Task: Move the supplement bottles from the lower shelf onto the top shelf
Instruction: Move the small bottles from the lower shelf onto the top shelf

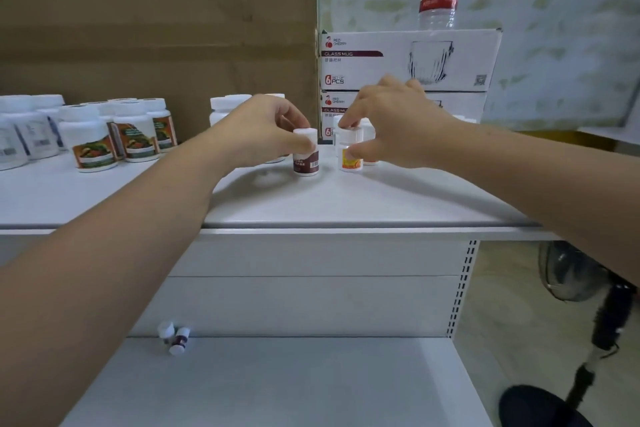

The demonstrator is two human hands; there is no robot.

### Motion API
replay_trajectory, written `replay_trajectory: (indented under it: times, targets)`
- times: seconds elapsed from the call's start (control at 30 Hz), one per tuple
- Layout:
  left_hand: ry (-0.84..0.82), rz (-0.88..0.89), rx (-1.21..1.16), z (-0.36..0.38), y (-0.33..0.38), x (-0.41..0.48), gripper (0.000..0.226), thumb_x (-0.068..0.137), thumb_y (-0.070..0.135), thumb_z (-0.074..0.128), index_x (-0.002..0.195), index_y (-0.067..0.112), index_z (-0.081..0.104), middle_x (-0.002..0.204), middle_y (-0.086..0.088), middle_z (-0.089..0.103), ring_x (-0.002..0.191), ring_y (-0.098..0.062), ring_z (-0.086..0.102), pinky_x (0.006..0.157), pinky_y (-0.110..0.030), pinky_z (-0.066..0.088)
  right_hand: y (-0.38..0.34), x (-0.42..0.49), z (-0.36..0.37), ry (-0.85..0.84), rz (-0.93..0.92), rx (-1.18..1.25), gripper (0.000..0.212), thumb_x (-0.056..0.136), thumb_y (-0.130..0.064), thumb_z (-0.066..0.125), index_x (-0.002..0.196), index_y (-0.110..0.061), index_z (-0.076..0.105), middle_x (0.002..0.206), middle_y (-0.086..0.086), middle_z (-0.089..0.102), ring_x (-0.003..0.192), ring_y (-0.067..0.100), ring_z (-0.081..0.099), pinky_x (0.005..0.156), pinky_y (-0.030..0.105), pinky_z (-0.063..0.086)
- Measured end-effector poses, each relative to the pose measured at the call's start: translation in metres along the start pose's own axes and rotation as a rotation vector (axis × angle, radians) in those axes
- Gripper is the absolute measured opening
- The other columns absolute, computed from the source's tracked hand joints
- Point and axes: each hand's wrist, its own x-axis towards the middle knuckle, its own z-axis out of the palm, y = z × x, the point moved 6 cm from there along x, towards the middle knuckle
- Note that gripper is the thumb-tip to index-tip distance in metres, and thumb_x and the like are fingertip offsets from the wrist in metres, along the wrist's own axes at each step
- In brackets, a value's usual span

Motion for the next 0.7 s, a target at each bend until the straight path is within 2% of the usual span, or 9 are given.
replay_trajectory:
  times: [0.27, 0.4, 0.5, 0.57, 0.7]
  targets:
    - [0.023, 0.073, 0.061, -0.001, 0.004, -0.005, 0.018, 0.078, 0.028, 0.074, 0.094, 0.023, 0.067, 0.092, -0.002, 0.07, 0.084, -0.02, 0.064, 0.076, -0.042, 0.057, 0.003, 0.003, 0.009, 0.05, 0.021, -0.025, 0.045, 0.081, -0.047, 0.068, 0.121, -0.03, 0.061, 0.12, -0.004, 0.058, 0.114, 0.021, 0.043, 0.085, 0.035, 0.025]
    - [0.012, 0.103, 0.067, 0.0, 0.009, -0.008, 0.018, 0.077, 0.027, 0.076, 0.093, 0.022, 0.068, 0.093, -0.005, 0.071, 0.077, -0.013, 0.06, 0.073, -0.038, 0.054, 0.004, -0.011, -0.007, 0.035, 0.006, 0.043, 0.041, 0.083, -0.04, 0.066, 0.12, -0.025, 0.059, 0.113, -0.001, 0.058, 0.106, 0.022, 0.049, 0.092, 0.036, 0.038]
    - [-0.029, 0.167, 0.109, 0.006, 0.023, -0.01, 0.02, 0.078, 0.027, 0.077, 0.095, 0.022, 0.068, 0.087, 0.004, 0.07, 0.071, -0.007, 0.059, 0.069, -0.033, 0.052, 0.017, -0.039, -0.011, -0.112, 0.069, 0.138, 0.035, 0.086, -0.041, 0.063, 0.118, -0.026, 0.059, 0.105, -0.006, 0.058, 0.096, 0.016, 0.054, 0.085, 0.031, 0.045]
    - [-0.065, 0.218, 0.145, 0.012, 0.038, -0.012, 0.021, 0.078, 0.029, 0.077, 0.096, 0.023, 0.068, 0.085, 0.007, 0.069, 0.07, -0.004, 0.059, 0.066, -0.026, 0.05, 0.03, -0.062, -0.009, -0.221, 0.132, 0.161, 0.035, 0.088, -0.046, 0.059, 0.119, -0.031, 0.058, 0.107, -0.011, 0.058, 0.096, 0.011, 0.055, 0.082, 0.025, 0.044]
    - [-0.124, 0.298, 0.181, 0.025, 0.076, -0.012, 0.024, 0.078, 0.031, 0.077, 0.099, 0.023, 0.068, 0.09, 0.007, 0.07, 0.079, -0.011, 0.063, 0.079, -0.033, 0.053, 0.06, -0.1, -0.012, -0.277, 0.275, 0.183, 0.035, 0.089, -0.047, 0.055, 0.122, -0.034, 0.059, 0.116, -0.014, 0.059, 0.107, 0.008, 0.055, 0.086, 0.023, 0.041]
